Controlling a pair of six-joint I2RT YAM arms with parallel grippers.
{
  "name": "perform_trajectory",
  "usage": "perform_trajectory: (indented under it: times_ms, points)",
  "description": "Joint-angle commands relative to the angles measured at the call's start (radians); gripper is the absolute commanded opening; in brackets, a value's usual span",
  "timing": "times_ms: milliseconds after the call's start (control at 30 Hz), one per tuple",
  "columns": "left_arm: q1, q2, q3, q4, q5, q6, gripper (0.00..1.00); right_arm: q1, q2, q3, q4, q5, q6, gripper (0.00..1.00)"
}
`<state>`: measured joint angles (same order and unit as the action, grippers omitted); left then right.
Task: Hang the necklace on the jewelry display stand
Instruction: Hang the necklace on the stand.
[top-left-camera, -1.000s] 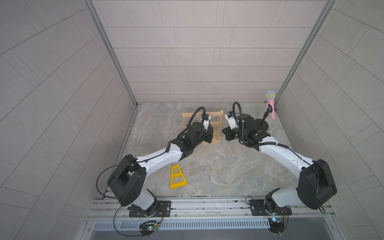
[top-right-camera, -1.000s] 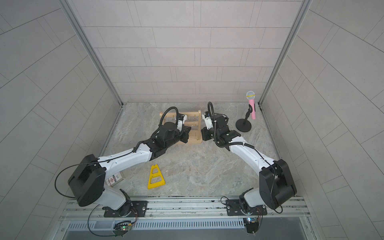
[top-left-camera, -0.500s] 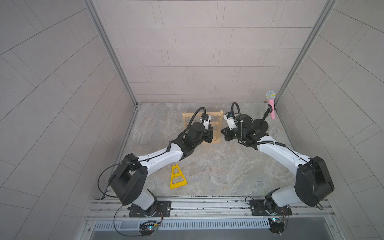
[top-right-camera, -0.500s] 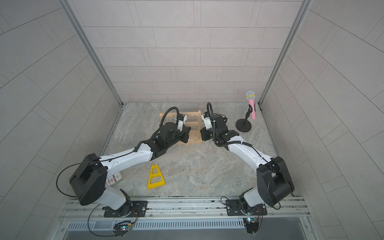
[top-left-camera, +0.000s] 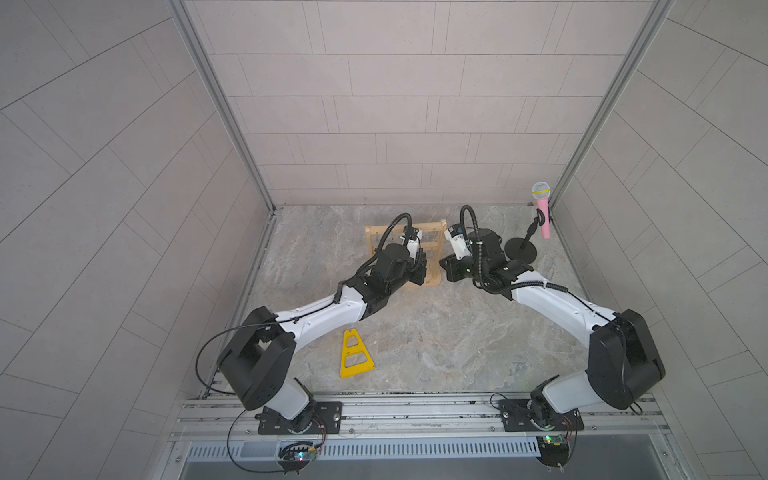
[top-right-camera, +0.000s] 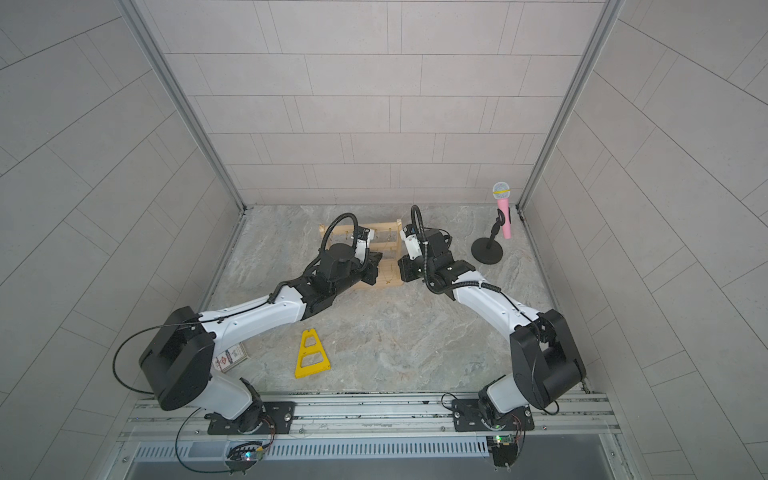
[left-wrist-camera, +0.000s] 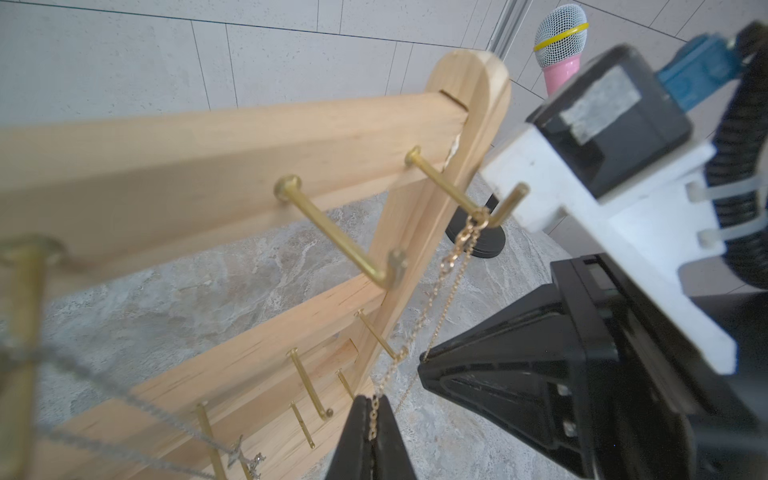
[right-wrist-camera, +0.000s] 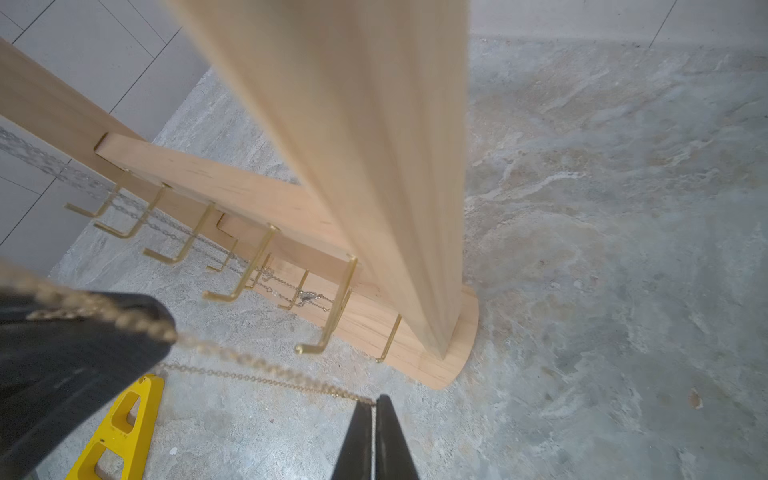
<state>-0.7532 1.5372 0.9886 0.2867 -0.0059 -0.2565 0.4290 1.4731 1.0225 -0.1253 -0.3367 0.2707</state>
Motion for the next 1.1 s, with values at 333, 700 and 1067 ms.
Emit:
perform_trajectory:
  times_ms: [333,700,1067]
  points:
    - [-0.003,0.014,0.015,0.035,-0.014,0.013,0.11,0.009,0.000,-0.009,0.028,0.026,0.011,0.08]
    - [-0.005,0.013,0.002,0.044,-0.009,-0.005,0.11,0.008,-0.017,-0.029,0.043,0.044,0.016,0.09]
    - [-0.021,-0.052,-0.051,0.058,-0.015,-0.045,0.20,0.010,-0.071,-0.060,0.039,0.037,0.022,0.10]
